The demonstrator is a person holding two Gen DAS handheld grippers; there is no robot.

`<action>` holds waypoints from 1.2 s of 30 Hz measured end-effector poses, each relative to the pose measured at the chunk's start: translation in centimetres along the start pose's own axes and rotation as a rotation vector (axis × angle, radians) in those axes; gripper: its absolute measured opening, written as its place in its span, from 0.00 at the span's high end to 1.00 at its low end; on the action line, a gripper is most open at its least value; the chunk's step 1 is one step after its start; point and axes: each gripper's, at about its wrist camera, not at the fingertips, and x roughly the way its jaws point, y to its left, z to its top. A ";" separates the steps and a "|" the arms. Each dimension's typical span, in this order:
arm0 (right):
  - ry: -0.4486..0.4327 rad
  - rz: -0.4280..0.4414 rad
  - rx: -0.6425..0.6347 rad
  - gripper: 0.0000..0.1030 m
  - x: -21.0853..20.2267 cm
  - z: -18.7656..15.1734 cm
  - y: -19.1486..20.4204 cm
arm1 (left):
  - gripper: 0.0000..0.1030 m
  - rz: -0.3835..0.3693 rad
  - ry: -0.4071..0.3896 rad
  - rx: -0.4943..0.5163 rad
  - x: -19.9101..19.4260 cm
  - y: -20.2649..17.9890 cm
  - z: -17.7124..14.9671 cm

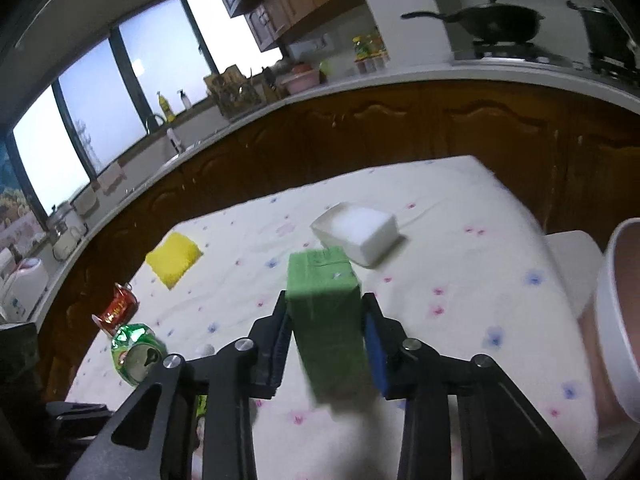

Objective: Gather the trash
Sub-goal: 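Grasp the green juice pouch with the left tool while the right tool grasps the green carton, then carry the juice pouch and green carton over the bin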

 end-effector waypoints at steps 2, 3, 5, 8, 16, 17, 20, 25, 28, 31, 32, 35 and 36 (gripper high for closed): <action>-0.018 -0.002 0.012 0.68 -1.5 -0.1 -0.6 | 0.93 -0.001 -0.008 0.012 0.0 -0.4 0.2; -0.025 -0.011 0.014 0.68 -2.1 -0.2 -0.9 | 0.93 -0.003 -0.012 0.014 -0.1 -0.6 0.3; -0.024 -0.012 0.023 0.68 -3.1 -0.4 -1.4 | 0.93 -0.013 -0.018 0.015 -0.2 -1.0 0.6; -0.038 -0.014 0.040 0.68 -4.7 -0.7 -2.0 | 0.93 -0.027 -0.036 0.030 -0.6 -1.9 1.1; -0.103 -0.031 0.072 0.68 -9.3 -1.5 -3.2 | 0.93 -0.075 -0.064 0.082 -0.9 -5.2 2.2; -0.110 -0.035 0.076 0.68 -9.8 -1.5 -3.4 | 0.93 -0.082 -0.065 0.088 -0.9 -5.6 2.3; -0.125 -0.054 0.086 0.68 -11.2 -1.7 -4.3 | 0.93 -0.099 -0.071 0.103 -0.8 -6.8 2.6; -0.155 -0.089 0.114 0.68 -13.4 -2.2 -6.2 | 0.93 -0.124 -0.074 0.134 -0.4 -9.0 2.9; -0.176 -0.114 0.139 0.68 -15.0 -2.6 -7.6 | 0.93 -0.136 -0.071 0.151 -0.1 -10.3 3.2; -0.184 -0.128 0.152 0.68 -15.7 -2.9 -8.4 | 0.93 -0.148 -0.069 0.167 0.3 -11.5 3.4; -0.187 -0.132 0.157 0.68 -15.9 -2.9 -8.6 | 0.93 -0.152 -0.068 0.172 0.4 -11.8 3.4; -0.197 -0.148 0.171 0.68 -16.7 -3.2 -9.5 | 0.93 -0.162 -0.063 0.185 0.8 -12.8 3.5; -0.201 -0.153 0.176 0.68 -17.0 -3.3 -9.8 | 0.93 -0.167 -0.060 0.191 1.0 -13.2 3.6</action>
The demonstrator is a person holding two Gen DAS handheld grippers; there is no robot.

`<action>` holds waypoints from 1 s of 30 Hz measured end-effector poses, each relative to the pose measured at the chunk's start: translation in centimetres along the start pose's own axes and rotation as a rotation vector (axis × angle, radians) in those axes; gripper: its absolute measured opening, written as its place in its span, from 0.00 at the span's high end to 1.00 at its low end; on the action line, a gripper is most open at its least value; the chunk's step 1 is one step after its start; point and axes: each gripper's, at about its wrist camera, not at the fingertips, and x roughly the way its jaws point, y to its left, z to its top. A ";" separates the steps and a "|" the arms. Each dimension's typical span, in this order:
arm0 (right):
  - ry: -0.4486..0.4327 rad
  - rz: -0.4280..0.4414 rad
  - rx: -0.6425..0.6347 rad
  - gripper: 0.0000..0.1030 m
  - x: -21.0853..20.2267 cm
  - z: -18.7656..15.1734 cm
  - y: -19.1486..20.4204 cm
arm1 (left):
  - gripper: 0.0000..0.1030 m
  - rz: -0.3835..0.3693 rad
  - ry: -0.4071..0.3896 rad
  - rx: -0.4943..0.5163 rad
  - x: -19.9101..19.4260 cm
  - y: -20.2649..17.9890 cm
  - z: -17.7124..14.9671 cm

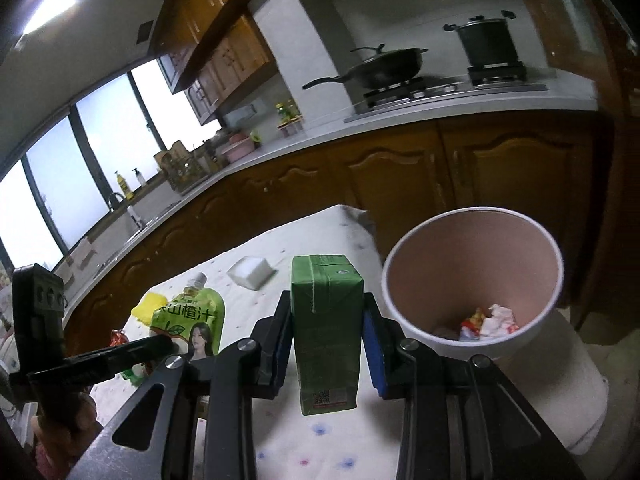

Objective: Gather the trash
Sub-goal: 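Carry the juice pouch and green carton over the bin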

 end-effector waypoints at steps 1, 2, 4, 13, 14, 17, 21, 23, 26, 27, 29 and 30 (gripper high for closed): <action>-0.003 -0.004 0.003 0.68 -0.3 0.0 -0.3 | 0.93 -0.003 0.001 0.003 0.1 -0.2 0.1; -0.007 -0.010 0.007 0.68 -0.5 0.0 -0.6 | 0.93 -0.007 0.002 0.007 0.3 -0.5 0.2; -0.012 -0.018 0.011 0.68 -0.8 0.1 -1.0 | 0.93 -0.013 0.004 0.014 0.7 -1.1 0.4; -0.036 -0.044 0.036 0.68 -1.9 0.5 -3.2 | 0.93 -0.037 0.015 0.045 2.2 -3.5 1.3; -0.038 -0.046 0.040 0.68 -1.9 0.5 -3.4 | 0.93 -0.039 0.016 0.049 2.3 -3.7 1.3; -0.044 -0.051 0.046 0.68 -2.1 0.6 -3.8 | 0.93 -0.045 0.020 0.062 2.8 -4.3 1.6; -0.050 -0.058 0.056 0.68 -2.2 0.8 -4.5 | 0.93 -0.055 0.018 0.075 3.4 -5.3 2.2; -0.053 -0.061 0.060 0.68 -2.2 0.9 -4.8 | 0.93 -0.063 0.018 0.081 3.8 -5.7 2.5; -0.064 -0.073 0.066 0.68 -2.3 1.5 -5.6 | 0.93 -0.072 0.012 0.094 4.1 -6.4 2.9; -0.064 -0.073 0.066 0.68 -2.3 1.5 -5.6 | 0.93 -0.075 0.011 0.097 4.2 -6.6 3.1; -0.070 -0.077 0.070 0.68 -2.4 1.8 -6.1 | 0.93 -0.081 0.008 0.108 4.5 -7.1 3.4; -0.073 -0.079 0.071 0.68 -2.4 1.8 -6.2 | 0.93 -0.083 0.007 0.112 4.6 -7.3 3.5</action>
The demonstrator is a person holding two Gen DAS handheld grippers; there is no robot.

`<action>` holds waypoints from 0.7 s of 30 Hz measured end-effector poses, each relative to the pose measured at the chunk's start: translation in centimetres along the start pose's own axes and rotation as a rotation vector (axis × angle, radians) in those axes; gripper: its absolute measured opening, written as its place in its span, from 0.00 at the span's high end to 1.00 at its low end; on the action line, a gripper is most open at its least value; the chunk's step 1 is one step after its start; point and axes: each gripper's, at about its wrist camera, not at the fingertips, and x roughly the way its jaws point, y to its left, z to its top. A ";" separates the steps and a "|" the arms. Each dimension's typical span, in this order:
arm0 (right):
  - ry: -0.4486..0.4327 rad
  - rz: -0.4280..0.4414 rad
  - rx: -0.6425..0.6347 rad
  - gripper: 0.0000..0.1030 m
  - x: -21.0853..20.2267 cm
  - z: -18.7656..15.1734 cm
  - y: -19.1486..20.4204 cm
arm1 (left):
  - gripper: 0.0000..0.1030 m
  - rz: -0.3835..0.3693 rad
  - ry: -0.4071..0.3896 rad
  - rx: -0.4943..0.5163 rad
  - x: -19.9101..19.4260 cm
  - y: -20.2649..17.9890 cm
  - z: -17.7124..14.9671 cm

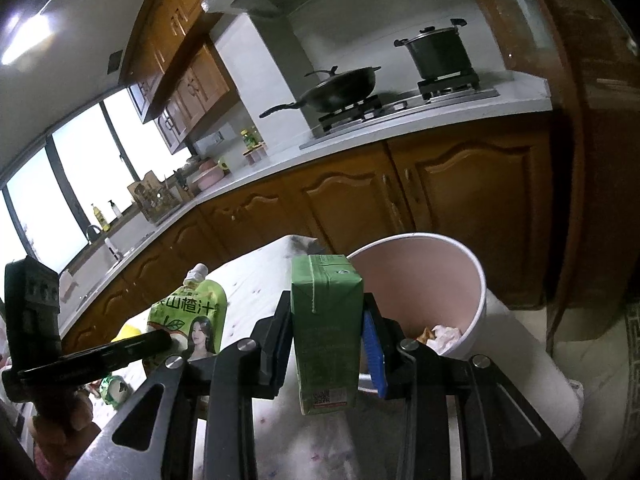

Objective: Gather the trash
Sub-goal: 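Carry the juice pouch and green carton over the bin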

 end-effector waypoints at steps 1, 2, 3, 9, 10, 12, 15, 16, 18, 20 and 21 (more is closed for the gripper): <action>-0.007 -0.005 0.003 0.68 0.0 0.3 -0.4 | 0.93 -0.003 0.002 0.005 0.2 -0.2 0.2; -0.007 -0.005 0.003 0.68 0.0 0.3 -0.4 | 0.93 -0.004 0.004 0.009 0.5 -0.4 0.4; -0.008 -0.006 0.005 0.68 0.0 0.4 -0.5 | 0.93 -0.006 0.005 0.014 0.6 -0.6 0.5; -0.022 -0.019 0.021 0.68 0.2 1.0 -1.7 | 0.93 -0.025 0.004 0.033 2.1 -1.5 1.6; -0.026 -0.024 0.024 0.68 0.3 1.2 -2.1 | 0.93 -0.027 0.008 0.035 2.6 -1.8 1.8; -0.028 -0.029 0.026 0.68 0.5 1.5 -2.5 | 0.93 -0.035 0.014 0.036 3.4 -2.1 2.3; -0.028 -0.035 0.030 0.68 0.9 1.8 -2.9 | 0.93 -0.042 0.020 0.041 4.7 -2.5 3.1; -0.028 -0.039 0.032 0.68 1.1 1.9 -3.2 | 0.93 -0.040 0.021 0.045 5.1 -2.7 3.3; -0.029 -0.045 0.037 0.68 1.5 2.3 -3.8 | 0.93 -0.035 0.024 0.050 6.0 -3.0 3.8; -0.028 -0.050 0.039 0.68 1.9 2.5 -4.2 | 0.93 -0.036 0.032 0.052 6.9 -3.1 4.1; -0.026 -0.054 0.039 0.68 2.2 2.6 -4.4 | 0.93 -0.038 0.037 0.053 7.5 -3.2 4.3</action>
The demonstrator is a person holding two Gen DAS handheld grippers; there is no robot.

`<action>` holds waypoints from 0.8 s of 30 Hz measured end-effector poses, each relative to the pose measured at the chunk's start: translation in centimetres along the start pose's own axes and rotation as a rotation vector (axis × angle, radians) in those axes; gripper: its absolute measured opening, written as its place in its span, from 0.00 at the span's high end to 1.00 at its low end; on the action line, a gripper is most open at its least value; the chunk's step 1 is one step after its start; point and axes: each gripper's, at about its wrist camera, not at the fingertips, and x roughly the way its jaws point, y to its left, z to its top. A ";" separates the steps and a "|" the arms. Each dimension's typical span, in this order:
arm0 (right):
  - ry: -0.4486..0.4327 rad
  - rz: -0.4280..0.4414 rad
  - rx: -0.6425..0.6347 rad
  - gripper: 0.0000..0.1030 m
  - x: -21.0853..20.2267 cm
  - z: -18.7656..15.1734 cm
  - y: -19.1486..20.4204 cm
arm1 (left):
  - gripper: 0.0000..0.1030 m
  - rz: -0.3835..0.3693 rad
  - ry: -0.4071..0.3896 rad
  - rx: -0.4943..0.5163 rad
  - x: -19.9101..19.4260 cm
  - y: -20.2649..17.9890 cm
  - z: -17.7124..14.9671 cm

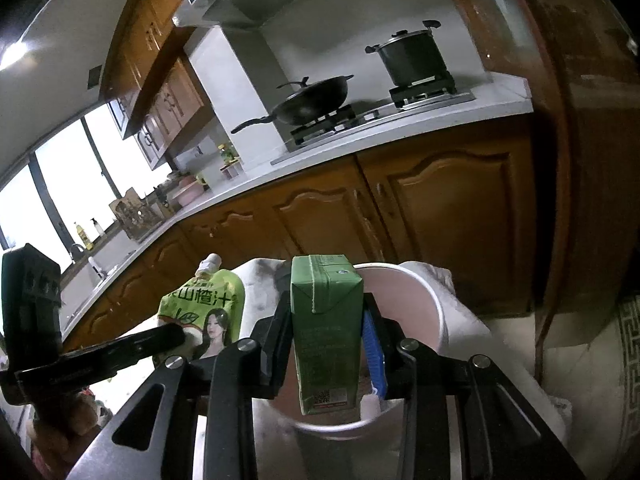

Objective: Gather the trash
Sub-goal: 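Carry the juice pouch and green carton over the bin, then open both tools to drop the pouch and carton into the bin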

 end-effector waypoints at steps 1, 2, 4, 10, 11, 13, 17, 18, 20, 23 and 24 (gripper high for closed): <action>0.003 -0.004 -0.001 0.68 0.3 0.1 -0.2 | 0.93 -0.001 0.003 0.002 0.4 -0.1 0.2; 0.006 -0.008 -0.002 0.68 0.5 0.1 -0.3 | 0.93 -0.002 0.007 0.005 0.9 -0.2 0.4; 0.022 -0.020 -0.002 0.68 1.5 0.2 -0.9 | 0.93 -0.007 0.008 0.012 1.6 -0.4 0.5; 0.053 -0.042 -0.005 0.68 3.0 0.0 -1.7 | 0.93 0.008 0.040 0.027 4.2 -1.0 0.5; 0.058 -0.044 -0.004 0.68 3.2 0.0 -1.8 | 0.93 0.010 0.048 0.028 4.6 -1.0 0.4; 0.067 -0.047 -0.002 0.68 3.5 -0.1 -2.1 | 0.93 0.016 0.061 0.030 5.2 -1.1 0.2; 0.079 -0.050 0.000 0.68 3.9 -0.1 -2.3 | 0.93 0.011 0.089 0.029 6.2 -1.0 0.0; 0.082 -0.052 0.000 0.68 4.0 0.0 -2.3 | 0.93 0.002 0.098 0.030 6.3 -1.0 -0.1; 0.085 -0.055 0.003 0.65 4.1 0.0 -2.4 | 0.91 0.004 0.104 0.032 6.5 -1.0 -0.2; 0.097 -0.047 0.024 0.64 4.4 0.1 -2.7 | 0.90 0.010 0.112 0.029 6.7 -1.0 -0.3; 0.096 -0.047 0.028 0.64 4.4 0.1 -2.8 | 0.90 0.010 0.115 0.025 6.6 -0.9 -0.3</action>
